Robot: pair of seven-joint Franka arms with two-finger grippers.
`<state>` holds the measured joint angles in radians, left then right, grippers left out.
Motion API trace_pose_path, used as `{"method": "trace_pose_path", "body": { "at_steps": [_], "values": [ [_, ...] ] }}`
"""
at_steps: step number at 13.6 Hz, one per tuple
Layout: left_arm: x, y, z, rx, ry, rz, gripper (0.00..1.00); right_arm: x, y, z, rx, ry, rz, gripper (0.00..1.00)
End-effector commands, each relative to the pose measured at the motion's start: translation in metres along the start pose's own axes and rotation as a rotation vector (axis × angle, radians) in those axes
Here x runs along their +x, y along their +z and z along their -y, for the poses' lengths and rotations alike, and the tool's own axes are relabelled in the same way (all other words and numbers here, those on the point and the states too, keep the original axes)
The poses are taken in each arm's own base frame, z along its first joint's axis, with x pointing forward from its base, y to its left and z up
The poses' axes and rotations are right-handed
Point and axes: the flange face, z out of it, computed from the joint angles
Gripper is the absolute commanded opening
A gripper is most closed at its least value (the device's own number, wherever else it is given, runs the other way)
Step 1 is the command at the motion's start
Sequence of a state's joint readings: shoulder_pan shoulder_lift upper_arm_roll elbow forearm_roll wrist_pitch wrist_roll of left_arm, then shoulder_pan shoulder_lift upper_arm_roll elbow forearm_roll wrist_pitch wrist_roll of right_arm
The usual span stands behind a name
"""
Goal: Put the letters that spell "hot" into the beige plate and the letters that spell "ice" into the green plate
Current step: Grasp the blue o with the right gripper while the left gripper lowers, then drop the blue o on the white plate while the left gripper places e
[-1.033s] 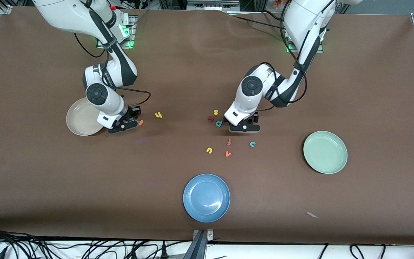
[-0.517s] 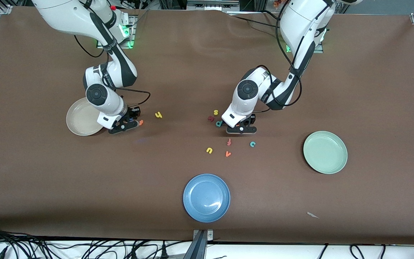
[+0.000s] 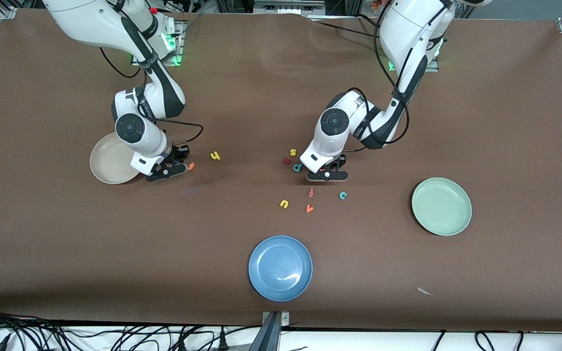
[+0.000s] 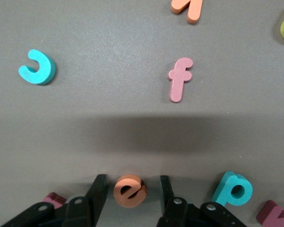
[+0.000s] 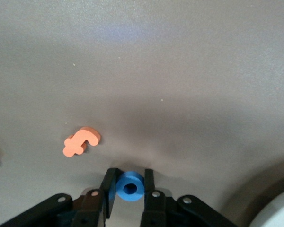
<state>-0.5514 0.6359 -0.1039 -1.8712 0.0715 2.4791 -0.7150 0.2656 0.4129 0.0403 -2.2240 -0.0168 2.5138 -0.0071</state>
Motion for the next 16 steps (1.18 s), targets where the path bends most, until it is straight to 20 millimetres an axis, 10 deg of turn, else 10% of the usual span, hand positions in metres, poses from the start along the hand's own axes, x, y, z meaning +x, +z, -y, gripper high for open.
{"method": "trace_pose_path", "body": {
  "at_steps": [1, 7, 11, 16],
  "values": [
    [0.0, 0.004, 0.001, 0.032, -0.007, 0.001, 0.48, 0.001, -0.018, -0.006, -0.007, 0.005, 0.003, 0.15],
    [0.0, 0.005, 0.002, 0.034, -0.005, 0.003, 0.28, 0.011, -0.089, -0.097, -0.035, 0.143, 0.121, 0.16],
    [0.001, 0.006, 0.004, 0.035, -0.002, 0.004, 0.2, -0.012, -0.058, -0.179, -0.042, 0.154, 0.186, 0.17],
    [0.021, -0.024, 0.018, 0.077, -0.006, 0.035, 0.05, -0.026, -0.019, -0.206, -0.03, 0.17, 0.253, 0.19]
  ]
}}
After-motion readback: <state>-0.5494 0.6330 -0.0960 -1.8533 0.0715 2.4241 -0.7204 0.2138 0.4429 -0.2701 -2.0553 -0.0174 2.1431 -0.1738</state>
